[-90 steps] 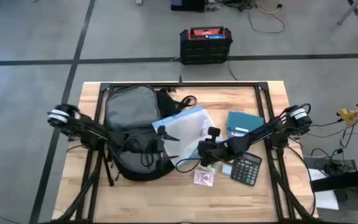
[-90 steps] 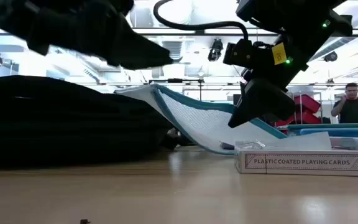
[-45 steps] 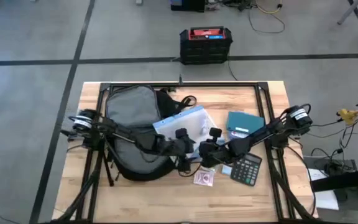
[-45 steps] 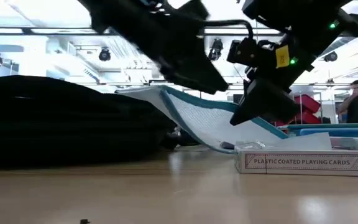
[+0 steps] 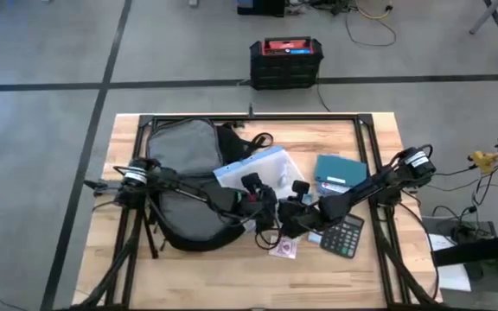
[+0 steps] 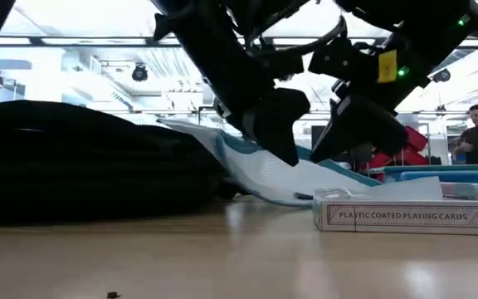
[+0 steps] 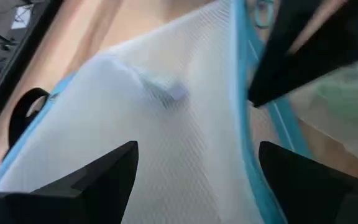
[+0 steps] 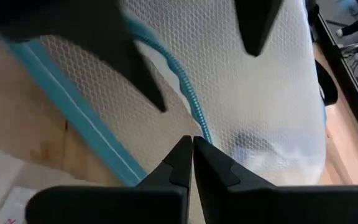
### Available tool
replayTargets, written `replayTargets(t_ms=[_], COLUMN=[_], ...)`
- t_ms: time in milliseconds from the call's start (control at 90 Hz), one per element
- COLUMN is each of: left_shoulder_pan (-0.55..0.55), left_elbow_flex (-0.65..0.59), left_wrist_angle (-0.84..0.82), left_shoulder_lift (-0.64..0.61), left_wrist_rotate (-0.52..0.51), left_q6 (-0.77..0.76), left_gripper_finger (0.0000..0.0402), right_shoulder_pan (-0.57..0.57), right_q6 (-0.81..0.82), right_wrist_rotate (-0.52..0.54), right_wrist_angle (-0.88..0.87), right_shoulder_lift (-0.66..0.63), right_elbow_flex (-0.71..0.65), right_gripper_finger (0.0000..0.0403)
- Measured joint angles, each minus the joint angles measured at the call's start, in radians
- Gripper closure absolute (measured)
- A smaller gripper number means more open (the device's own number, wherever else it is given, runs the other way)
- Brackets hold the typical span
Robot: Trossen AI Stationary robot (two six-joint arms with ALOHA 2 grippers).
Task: Unpack backpack
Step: Remove the blue granola bar from the white mesh zipper pouch
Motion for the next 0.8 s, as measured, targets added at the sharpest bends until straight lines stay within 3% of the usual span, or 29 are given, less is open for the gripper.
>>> replayTargets(t_ms=[189,267,344,422,489,533,689,800], left_shoulder_pan=[0.016,0.02,0.024,0.028,0.03,0.03,0.03,0.03], left_elbow_flex=[-0.02,-0.035,-0.04,-0.041,-0.041,-0.036,0.006,0.065], left_wrist_angle=[-0.009,-0.009,-0.011,-0.006,-0.004,-0.005,-0.017,-0.041], left_shoulder_lift=[0.0,0.0,0.0,0.0,0.0,0.0,-0.009,-0.011], left_wrist_rotate=[-0.006,-0.008,-0.008,-0.006,0.001,0.003,0.012,0.013], left_q6=[-0.03,-0.066,-0.088,-0.085,-0.074,-0.065,-0.039,0.008], left_gripper_finger=[0.0091,0.0116,0.0176,0.0265,0.035,0.038,0.0393,0.0399], right_shoulder_pan=[0.027,0.053,0.087,0.118,0.148,0.165,0.21,0.191], right_q6=[0.021,0.059,0.112,0.165,0.226,0.27,0.412,0.492], right_wrist_rotate=[0.0,0.002,0.009,0.019,0.082,0.13,0.235,0.14], right_wrist_angle=[-0.041,-0.08,-0.12,-0.12,-0.122,-0.122,-0.099,-0.109], right_shoulder_lift=[-0.045,-0.073,-0.087,-0.088,-0.083,-0.077,-0.06,-0.05], right_elbow_flex=[0.0,0.0,-0.004,-0.012,-0.021,-0.028,-0.054,-0.065], right_gripper_finger=[0.0403,0.0403,0.0403,0.0403,0.0403,0.0403,0.0403,0.0403])
